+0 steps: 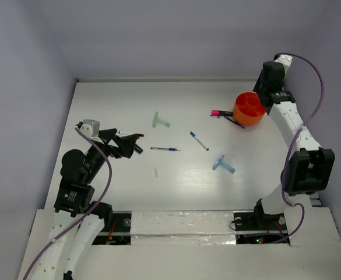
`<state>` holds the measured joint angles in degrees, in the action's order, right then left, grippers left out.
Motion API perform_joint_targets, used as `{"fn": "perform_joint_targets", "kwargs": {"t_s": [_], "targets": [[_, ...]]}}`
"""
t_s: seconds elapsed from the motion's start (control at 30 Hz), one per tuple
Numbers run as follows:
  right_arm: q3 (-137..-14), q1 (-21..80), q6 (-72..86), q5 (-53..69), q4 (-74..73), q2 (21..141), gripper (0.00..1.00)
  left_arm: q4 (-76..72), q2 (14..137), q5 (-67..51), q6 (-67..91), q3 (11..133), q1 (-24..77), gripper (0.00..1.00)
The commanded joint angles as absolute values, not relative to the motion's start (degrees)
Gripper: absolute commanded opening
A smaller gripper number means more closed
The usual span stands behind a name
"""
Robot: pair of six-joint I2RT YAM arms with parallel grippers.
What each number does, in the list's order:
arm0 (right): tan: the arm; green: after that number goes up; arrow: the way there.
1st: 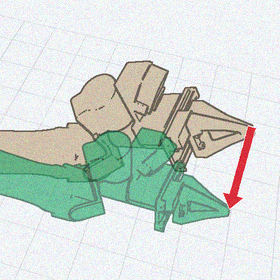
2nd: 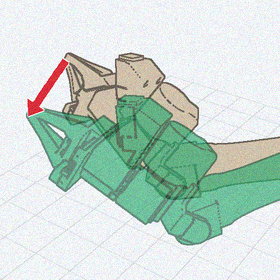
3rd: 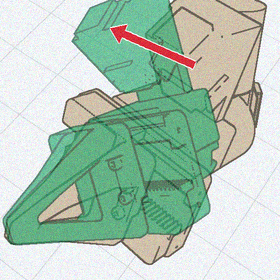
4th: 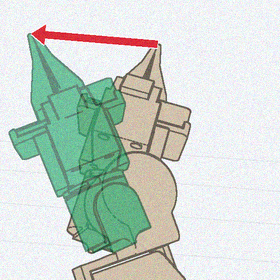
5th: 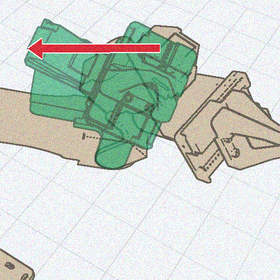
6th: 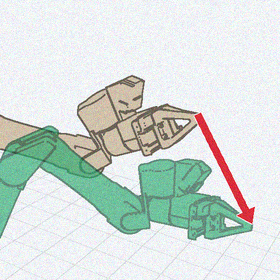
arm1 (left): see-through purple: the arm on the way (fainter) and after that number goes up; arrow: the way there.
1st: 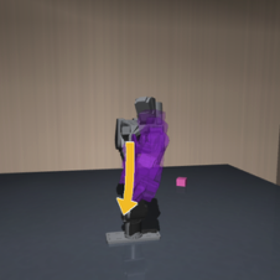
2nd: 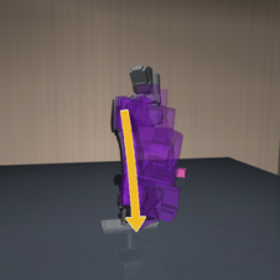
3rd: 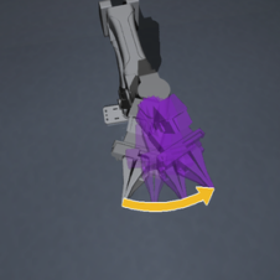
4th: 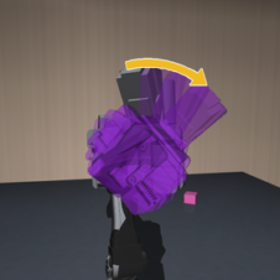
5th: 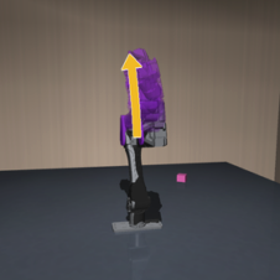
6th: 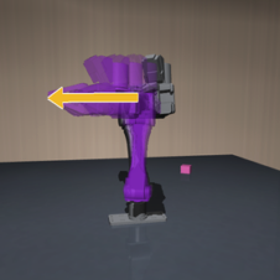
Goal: Sort the stationery into containers
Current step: Place the stationery in the storage box.
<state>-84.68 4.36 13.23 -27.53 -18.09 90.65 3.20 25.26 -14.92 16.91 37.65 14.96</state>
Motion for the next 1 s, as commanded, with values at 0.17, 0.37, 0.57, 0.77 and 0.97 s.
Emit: {"fn": "perform_joint_targets", "kwargs": {"t_s": [0.17, 0.37, 0.57, 0.77, 0.97], "targets": [[-88.4, 1.1, 12.5, -22.2, -17.7, 94.0, 0.08, 0.4, 25.4, -15.2, 17.1, 39.9, 15.9, 0.99], [-89.2, 1.1, 13.3, -20.1, -17.8, 95.5, 0.07, 0.4, 25.5, -15.2, 17.1, 39.9, 15.9, 0.99], [-87.3, 1.1, 14.3, -18.0, -17.6, 96.2, 0.07, 0.4, 25.5, -15.3, 17.1, 39.9, 15.9, 0.99], [-85.4, 1.1, 15.5, -16.3, -17.4, 97.4, 0.08, 0.4, 25.6, -15.2, 17.1, 39.8, 15.9, 0.99], [-85.5, 1.1, 15.6, -16.3, -18.1, 98.4, 0.10, 0.6, 25.6, -15.1, 17.1, 39.8, 15.9, 0.99]]}}
